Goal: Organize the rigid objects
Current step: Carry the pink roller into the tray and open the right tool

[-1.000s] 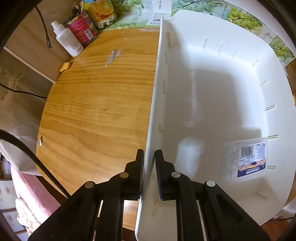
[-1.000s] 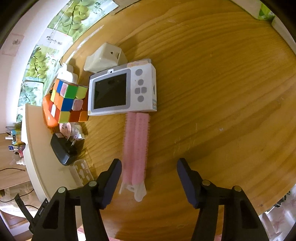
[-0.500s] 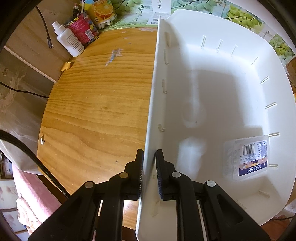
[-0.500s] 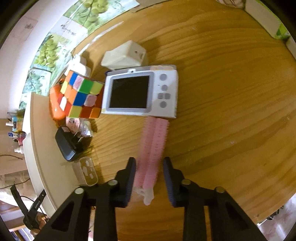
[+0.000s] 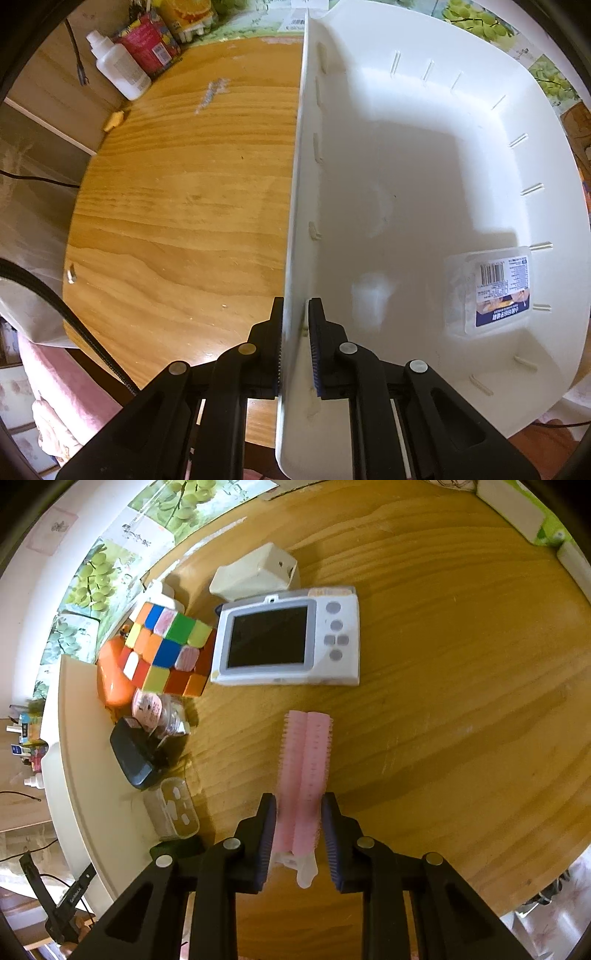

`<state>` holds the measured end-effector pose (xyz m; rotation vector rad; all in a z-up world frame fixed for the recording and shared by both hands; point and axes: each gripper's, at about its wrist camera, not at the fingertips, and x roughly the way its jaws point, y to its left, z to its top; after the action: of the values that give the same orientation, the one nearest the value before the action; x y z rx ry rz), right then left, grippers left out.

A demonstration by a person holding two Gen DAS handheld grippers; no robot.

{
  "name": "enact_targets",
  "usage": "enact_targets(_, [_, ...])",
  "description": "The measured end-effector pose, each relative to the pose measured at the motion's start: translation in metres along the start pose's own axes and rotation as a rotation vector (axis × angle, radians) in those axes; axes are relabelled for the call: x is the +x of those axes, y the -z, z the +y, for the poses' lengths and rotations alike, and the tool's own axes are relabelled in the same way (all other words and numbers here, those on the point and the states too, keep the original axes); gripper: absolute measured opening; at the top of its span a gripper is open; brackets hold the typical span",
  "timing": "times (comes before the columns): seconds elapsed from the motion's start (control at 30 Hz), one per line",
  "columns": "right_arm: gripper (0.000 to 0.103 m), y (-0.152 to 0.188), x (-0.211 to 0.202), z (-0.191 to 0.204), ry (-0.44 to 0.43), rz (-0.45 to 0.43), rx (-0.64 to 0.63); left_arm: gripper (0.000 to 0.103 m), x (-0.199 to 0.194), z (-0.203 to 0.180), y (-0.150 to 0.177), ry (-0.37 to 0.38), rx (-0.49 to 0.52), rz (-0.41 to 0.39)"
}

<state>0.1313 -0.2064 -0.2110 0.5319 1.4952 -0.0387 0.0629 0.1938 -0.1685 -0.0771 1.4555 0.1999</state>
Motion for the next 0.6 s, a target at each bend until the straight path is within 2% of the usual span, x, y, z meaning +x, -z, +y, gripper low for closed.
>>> enact_targets(0.3, [0.024,0.023,0.001,0.008,-0.018,-0.004,0.045,0.012,0.009,0.002,0.000,0.054,0.044,0.049])
enact_targets(0.6, [0.024,0.045,-0.013,0.018,-0.022,-0.058,0.073,0.009,0.019,0.005,-0.005,0.099,0.084,0.086])
